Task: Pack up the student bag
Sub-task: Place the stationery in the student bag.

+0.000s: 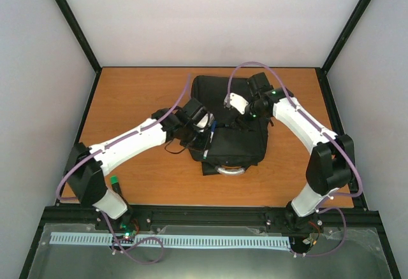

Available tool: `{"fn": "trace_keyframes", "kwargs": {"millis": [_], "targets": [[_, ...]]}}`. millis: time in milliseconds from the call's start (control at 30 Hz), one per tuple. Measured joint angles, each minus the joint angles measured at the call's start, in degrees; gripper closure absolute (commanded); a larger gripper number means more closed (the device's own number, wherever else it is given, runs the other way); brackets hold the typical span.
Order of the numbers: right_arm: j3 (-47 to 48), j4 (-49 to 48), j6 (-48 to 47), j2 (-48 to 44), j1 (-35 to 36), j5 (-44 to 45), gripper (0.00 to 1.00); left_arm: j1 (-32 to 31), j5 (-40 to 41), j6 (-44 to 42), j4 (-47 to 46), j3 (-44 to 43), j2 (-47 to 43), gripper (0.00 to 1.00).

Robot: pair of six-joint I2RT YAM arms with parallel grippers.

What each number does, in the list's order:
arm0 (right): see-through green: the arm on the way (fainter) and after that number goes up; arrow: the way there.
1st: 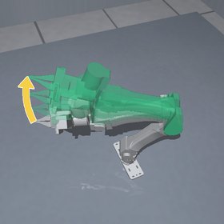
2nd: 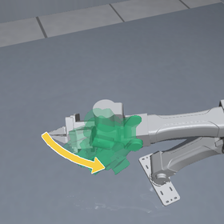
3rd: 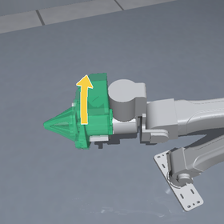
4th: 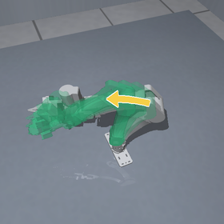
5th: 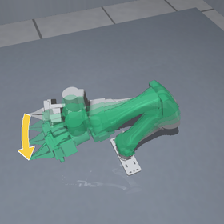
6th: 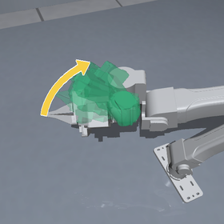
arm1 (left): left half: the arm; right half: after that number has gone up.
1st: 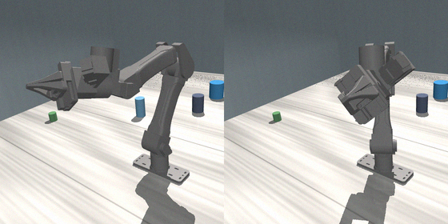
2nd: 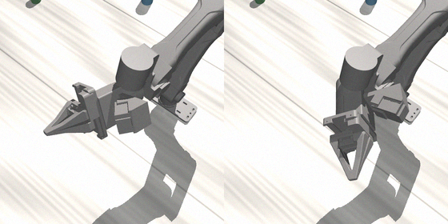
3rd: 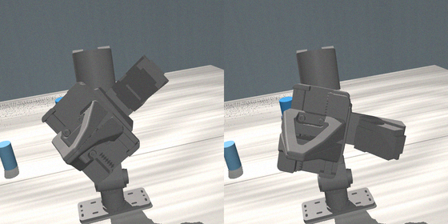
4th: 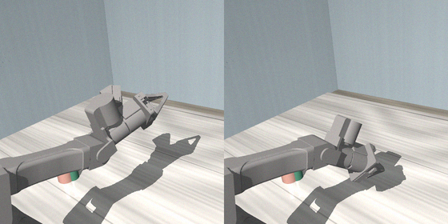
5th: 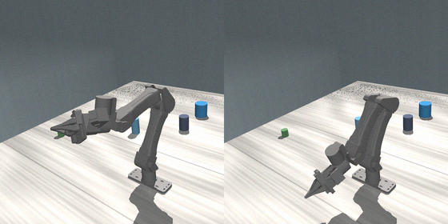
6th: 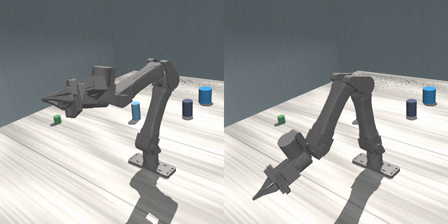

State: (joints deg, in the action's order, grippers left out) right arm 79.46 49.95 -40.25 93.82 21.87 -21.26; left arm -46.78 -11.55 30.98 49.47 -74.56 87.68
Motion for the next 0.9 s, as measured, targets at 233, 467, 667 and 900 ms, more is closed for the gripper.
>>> {"fn": "trace_keyframes", "kwargs": {"millis": [233,467,667,900], "targets": [[-1.0,-2.2,-1.3,0.9,3.0,2.4,0.36,2.3,-6.9,-0.6,-5.5,0.8,3.1,0.99],[-1.9,-5.9,-1.1,2.3,3.4,5.3,0.57,3.3,-11.1,-1.2,-9.4,3.8,5.7,0.99],[-1.9,-7.1,-0.6,3.0,3.8,5.8,0.81,3.3,-12.2,-1.5,-11.2,5.9,7.3,0.99],[-1.4,-6.8,0.1,3.0,4.1,5.3,0.96,3.4,-12.5,-1.9,-12.5,7.0,8.5,0.99]]}}
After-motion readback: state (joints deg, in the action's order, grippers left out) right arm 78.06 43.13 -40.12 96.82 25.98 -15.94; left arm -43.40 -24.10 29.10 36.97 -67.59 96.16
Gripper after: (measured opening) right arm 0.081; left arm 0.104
